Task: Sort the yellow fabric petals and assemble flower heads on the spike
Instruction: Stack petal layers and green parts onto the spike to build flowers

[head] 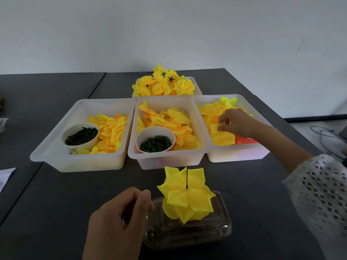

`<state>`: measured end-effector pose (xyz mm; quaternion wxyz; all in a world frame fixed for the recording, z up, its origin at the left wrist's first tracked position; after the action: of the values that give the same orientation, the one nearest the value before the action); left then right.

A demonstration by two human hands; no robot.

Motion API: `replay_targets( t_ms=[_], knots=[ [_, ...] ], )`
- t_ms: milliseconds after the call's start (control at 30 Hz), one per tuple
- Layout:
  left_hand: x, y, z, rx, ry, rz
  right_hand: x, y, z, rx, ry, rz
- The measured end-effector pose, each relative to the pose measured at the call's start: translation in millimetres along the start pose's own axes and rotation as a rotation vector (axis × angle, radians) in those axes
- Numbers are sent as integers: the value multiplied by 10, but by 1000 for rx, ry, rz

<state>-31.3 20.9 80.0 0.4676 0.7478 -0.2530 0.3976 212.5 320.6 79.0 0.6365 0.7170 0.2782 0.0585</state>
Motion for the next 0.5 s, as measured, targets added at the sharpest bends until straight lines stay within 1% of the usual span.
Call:
replay_targets(
  t_ms=[133,167,233,300,367,433,467,500],
  knots=[
    [103,51,1,18,-44,78,-146,400,181,128,-64,-130],
    [143,67,-4,10,-56,95,-248,505,252,173,-60,-175],
    [218,76,-14,-46,-69,165,-526,672,460,323,3,-208],
    [295,52,-13,-171,-16,330,-891,772,781,508,161,-165],
    [346,-23,-7,-349,100,520,-1306,810,1157,655,374,-146],
    [413,-110,5,-510,181,652,-1607,758,1470,754,543,-101],
    [440,-152,3,-546,203,686,-1714,715,1606,779,608,-81],
    [448,-193,-1,-549,240,727,-1787,672,1708,787,655,-74]
  ],
)
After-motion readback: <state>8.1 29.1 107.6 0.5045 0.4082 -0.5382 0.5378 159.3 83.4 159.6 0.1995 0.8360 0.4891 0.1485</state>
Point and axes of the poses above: each hand's wrist, its own z-axis away from the middle knuckle, its own y-axis out of the back of the hand, x = y × z, the point moved 2 cm from there along -z, towards the middle knuckle, and after that the axes turned 3 degrees about x, right-handed, at the moved point
